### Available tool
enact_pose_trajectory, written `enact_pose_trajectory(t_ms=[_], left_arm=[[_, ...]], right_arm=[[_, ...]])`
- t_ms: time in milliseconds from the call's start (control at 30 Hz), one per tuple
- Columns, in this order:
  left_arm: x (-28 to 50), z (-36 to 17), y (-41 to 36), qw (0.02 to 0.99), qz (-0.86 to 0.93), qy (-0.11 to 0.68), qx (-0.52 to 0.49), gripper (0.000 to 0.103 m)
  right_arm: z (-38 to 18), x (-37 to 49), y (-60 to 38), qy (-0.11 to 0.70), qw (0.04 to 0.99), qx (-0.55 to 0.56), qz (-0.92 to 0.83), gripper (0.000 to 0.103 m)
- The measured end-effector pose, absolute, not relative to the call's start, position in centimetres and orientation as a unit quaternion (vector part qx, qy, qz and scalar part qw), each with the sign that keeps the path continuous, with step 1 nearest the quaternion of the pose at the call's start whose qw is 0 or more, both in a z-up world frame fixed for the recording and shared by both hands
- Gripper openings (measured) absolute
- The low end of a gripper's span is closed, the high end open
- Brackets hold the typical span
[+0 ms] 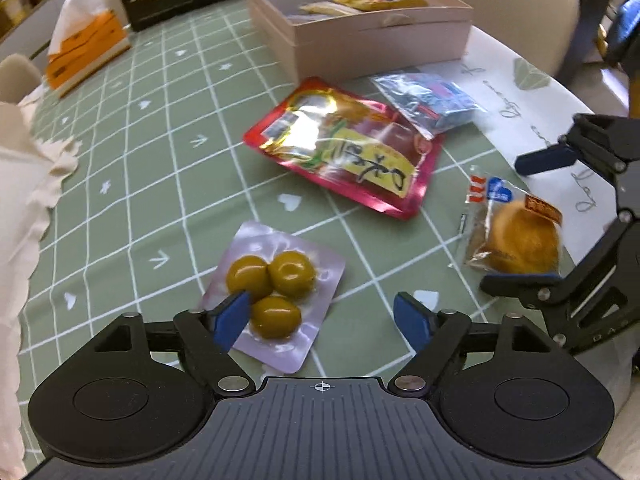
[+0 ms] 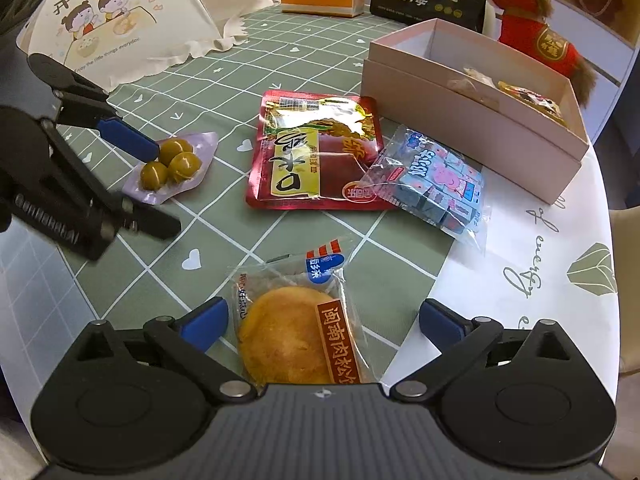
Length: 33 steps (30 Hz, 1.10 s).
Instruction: Organize snacks
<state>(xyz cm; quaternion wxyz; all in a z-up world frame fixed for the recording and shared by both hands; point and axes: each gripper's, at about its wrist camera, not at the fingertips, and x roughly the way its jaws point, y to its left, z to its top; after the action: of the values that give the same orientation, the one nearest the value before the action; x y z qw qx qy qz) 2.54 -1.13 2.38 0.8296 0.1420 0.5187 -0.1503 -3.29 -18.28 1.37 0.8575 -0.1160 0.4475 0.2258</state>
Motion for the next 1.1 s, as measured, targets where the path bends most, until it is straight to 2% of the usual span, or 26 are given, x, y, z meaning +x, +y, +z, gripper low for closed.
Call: enact_pose_trajectory(t_ms=[100,267,333,467,500,667,733,967,1000,1033,1100], left_arm=[[2.5,3.6,-0.2,0.847,-0.149,0.499,0.107,0.076],[3.9,3.9,2.3,0.856,-0.086,0.502,0.087,0.076],[4.4,3.2,2.8,0.851,-0.091,0.511,0.085,0.079],[5.1,2.3,3.3,0.840,-0.114,0.525,0.076,0.076],[5.3,2.0,3.2,0.837,-0.120,0.529,0.077,0.080],[5.6,2.1,4.5,0.847,-0.111,0.520,0.025,0.081],[5.8,2.1,4.6,0.849,-0.103,0.518,0.003,0.086],[5.0,1.4,2.1,0.861,-0.047,0.506,0.034,0.086],[4.7,1.4,1.5,0.860,-0.043,0.507,0.047,0.082],[4.3,1.5,1.2,0.861,-0.048,0.504,0.047,0.073],[3.6,1.6,0.5,0.862,-0.057,0.500,0.053,0.067]], right_arm=[[1.3,-3.3,-18.4,0.446,0.858,-0.114,0.227,0.102],[1.2,-3.5,-18.6,0.440,0.861,-0.110,0.228,0.103],[1.2,-3.5,-18.6,0.439,0.862,-0.110,0.229,0.103],[1.1,-3.6,-18.7,0.437,0.862,-0.110,0.232,0.103],[1.1,-3.7,-18.8,0.435,0.863,-0.109,0.231,0.103],[1.1,-4.1,-18.8,0.431,0.868,-0.102,0.222,0.103],[1.0,-4.1,-18.7,0.430,0.870,-0.101,0.219,0.103],[1.4,-3.9,-18.4,0.444,0.860,-0.109,0.227,0.101],[1.5,-4.0,-18.2,0.444,0.859,-0.113,0.229,0.099],[1.6,-4.2,-18.2,0.444,0.857,-0.117,0.233,0.096],[1.7,-4.4,-17.8,0.444,0.854,-0.125,0.242,0.093]])
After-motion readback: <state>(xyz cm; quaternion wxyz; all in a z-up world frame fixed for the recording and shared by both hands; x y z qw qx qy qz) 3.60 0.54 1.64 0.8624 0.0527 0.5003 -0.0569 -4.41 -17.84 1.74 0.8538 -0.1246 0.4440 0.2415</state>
